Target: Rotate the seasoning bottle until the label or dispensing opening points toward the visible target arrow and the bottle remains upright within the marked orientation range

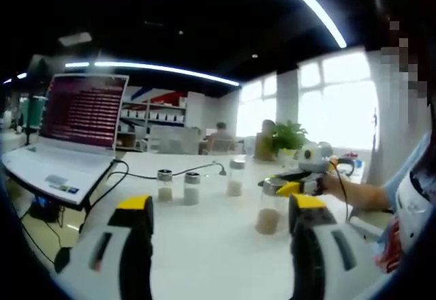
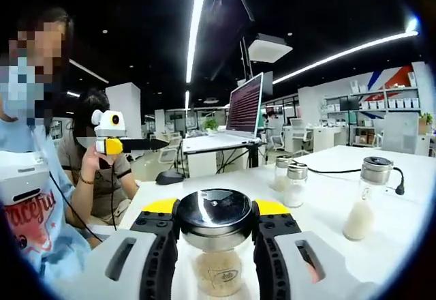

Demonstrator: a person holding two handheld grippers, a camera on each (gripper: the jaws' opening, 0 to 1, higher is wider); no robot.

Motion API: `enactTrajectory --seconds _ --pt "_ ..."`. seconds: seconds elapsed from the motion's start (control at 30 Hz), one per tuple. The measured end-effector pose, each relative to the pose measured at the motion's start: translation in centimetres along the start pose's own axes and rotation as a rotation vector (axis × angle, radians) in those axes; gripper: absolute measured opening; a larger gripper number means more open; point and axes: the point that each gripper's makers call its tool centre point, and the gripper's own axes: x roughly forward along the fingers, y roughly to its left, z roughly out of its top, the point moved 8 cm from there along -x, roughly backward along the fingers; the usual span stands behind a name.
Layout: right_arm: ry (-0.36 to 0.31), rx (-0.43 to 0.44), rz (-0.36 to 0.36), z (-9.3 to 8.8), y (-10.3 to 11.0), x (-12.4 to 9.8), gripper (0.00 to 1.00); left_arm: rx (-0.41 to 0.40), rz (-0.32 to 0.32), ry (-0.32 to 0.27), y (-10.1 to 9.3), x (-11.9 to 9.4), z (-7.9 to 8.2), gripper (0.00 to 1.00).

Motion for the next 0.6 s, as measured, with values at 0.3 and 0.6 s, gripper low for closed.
enactTrajectory --seconds 0.3,0.6 --pt "0.01 -0.036 -0.06 -0.02 0.23 0.14 0.41 0.001 0.018 -0.007 0.16 0.09 0.05 0.89" --pt "0.021 -0.036 -0.115 -0.04 0.56 0.25 0.41 -0.009 0.045 -0.021 0.44 -0.01 0.21 0.99"
